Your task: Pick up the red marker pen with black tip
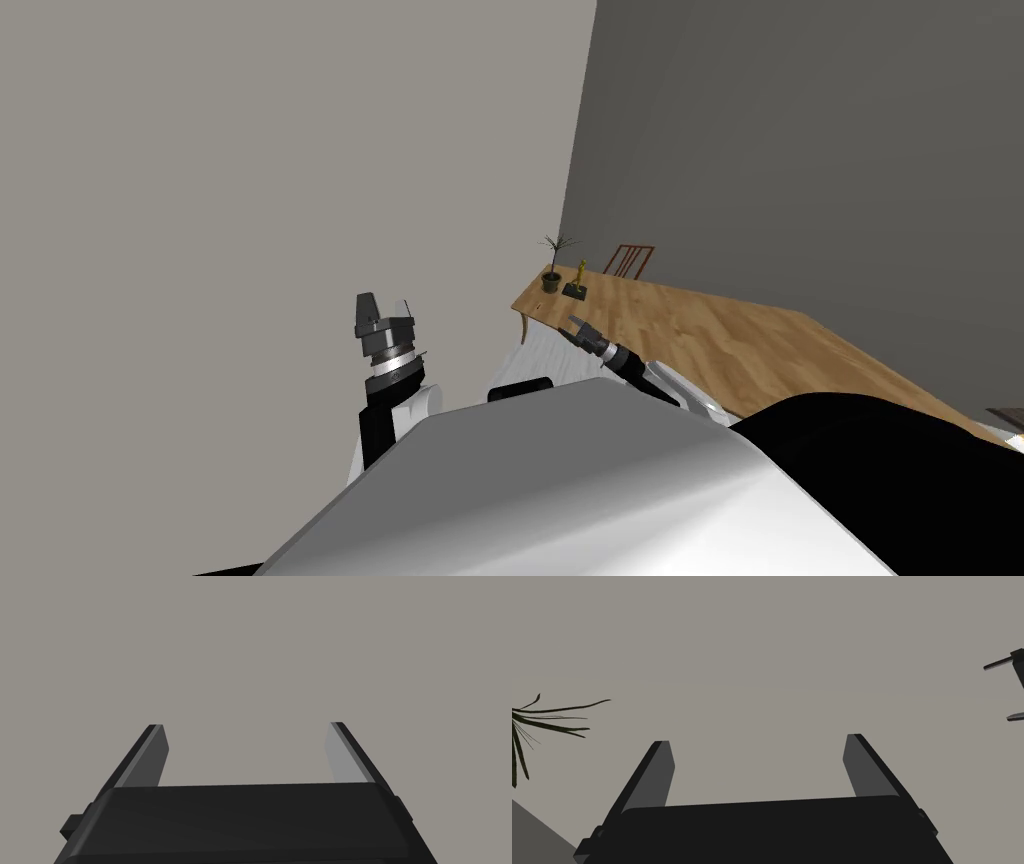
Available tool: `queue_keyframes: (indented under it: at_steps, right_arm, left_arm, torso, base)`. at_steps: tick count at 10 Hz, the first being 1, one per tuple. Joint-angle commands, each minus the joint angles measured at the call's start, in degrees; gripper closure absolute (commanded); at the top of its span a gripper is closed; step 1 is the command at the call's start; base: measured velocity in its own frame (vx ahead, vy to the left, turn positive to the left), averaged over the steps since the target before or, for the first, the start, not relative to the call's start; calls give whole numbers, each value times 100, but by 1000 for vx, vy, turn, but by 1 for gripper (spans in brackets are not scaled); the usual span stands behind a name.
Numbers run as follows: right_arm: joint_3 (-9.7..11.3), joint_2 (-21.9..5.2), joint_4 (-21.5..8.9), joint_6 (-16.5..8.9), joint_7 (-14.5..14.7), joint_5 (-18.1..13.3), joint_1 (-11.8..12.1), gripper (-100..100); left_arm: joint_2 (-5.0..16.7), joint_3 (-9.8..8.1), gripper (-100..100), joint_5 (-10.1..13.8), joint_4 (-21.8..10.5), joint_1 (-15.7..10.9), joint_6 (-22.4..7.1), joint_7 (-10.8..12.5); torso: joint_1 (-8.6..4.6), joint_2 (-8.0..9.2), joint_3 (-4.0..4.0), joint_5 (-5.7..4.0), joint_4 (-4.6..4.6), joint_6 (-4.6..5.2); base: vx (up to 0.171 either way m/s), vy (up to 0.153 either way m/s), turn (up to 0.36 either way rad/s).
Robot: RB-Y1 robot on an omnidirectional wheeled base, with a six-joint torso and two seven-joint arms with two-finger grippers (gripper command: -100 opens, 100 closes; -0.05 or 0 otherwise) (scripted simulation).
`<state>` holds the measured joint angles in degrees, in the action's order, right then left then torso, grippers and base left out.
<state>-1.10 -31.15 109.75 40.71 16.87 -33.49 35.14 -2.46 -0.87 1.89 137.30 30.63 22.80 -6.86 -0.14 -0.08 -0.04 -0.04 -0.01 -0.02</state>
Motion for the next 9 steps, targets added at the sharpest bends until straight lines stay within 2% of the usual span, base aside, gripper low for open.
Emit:
queue_keyframes:
  at_steps: [1,2,3,4,5,6,7,8,9]
  right_arm:
    - [-30,-123,-86,11,-9,-247,11,-100]
    - [-37,-288,-306,65,35,-441,59,-100]
    - [-37,-288,-306,65,35,-586,59,-100]
    - [-41,-450,-531,119,75,-765,106,-100]
    - [-41,-450,-531,119,75,-915,106,-100]
    - [-43,-611,-761,172,111,-1077,152,-100]
    - [-43,-611,-761,172,111,-1243,152,-100]
    - [-41,-768,-995,225,143,-1412,197,-100]
    - [-41,-768,-995,225,143,-1608,197,-100]
  left_arm:
    - [0,0,0,0,0,0,0,0]
    - [0,-1,0,0,0,1,0,0]
    - [0,0,0,0,0,0,0,0]
    - [0,-1,0,0,0,1,0,0]
    - [0,0,0,0,0,0,0,0]
    - [0,-1,0,0,0,2,0,0]
    - [0,0,0,0,0,1,0,0]
    - [0,-1,0,0,0,2,0,0]
    - [0,-1,0,0,0,1,0,0]
  torso:
    - [0,0,0,0,0,0]
    - [-1,-1,-1,0,0,6]
    - [-1,-3,-2,0,0,1]
    - [0,-3,-2,0,-1,6]
    - [-1,-5,-3,0,-1,1]
    - [-1,-6,-4,0,-1,7]
    - [-1,-9,-5,0,-2,1]
    - [0,-9,-6,0,-2,6]
    - [-1,-13,-7,0,-2,1]
  base:
    - [2,-21,180]
    - [1,-15,318]
    - [3,-19,229]
    - [8,-16,377]
    - [9,-22,186]
    - [15,-16,373]
    - [15,-19,260]
    - [22,-18,400]
    - [21,-24,245]
